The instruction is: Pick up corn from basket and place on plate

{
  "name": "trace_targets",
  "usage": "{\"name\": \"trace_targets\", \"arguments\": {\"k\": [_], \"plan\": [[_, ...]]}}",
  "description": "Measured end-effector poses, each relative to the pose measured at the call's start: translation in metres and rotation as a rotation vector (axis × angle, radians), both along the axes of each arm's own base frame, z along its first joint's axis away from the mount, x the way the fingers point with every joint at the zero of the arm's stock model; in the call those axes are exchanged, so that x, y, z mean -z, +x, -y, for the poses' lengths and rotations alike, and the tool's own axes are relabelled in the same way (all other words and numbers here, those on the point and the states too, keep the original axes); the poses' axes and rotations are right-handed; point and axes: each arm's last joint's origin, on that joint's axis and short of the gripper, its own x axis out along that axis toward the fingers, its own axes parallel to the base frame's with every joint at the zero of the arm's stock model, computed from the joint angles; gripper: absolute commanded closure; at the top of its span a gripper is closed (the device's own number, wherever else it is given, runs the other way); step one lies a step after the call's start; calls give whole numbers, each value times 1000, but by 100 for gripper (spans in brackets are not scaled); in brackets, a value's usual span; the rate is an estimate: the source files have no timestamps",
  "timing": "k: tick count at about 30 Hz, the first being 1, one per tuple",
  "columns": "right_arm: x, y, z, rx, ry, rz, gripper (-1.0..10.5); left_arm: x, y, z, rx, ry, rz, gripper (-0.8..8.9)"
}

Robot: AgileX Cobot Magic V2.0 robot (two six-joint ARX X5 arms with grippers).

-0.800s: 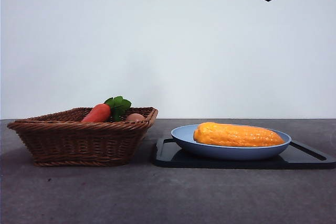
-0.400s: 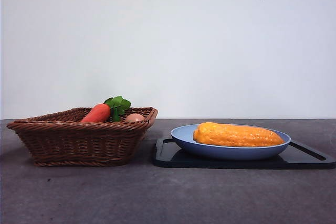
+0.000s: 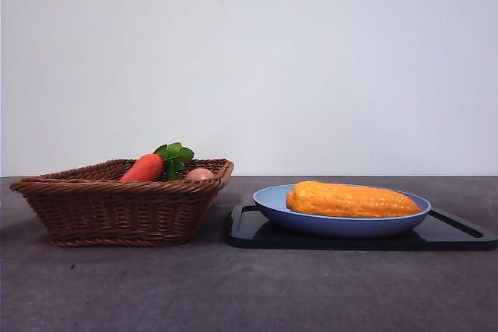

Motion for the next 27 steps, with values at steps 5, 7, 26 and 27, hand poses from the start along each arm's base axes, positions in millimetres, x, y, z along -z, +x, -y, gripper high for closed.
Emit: {"name": "trace_targets", "arguments": {"k": [5, 7, 26, 27], "plan": [[0, 0, 0, 0, 2, 3, 945, 44, -3, 0, 0, -5, -58, 809], [0, 0, 0, 0, 2, 3, 945, 59, -4, 0, 0, -6, -80, 809], [0, 0, 0, 0, 1, 3, 945, 114, -15, 0, 0, -34, -229, 809], [0, 0, 0, 0, 1, 3, 945, 116, -15, 0, -1, -34, -232, 809]]}}
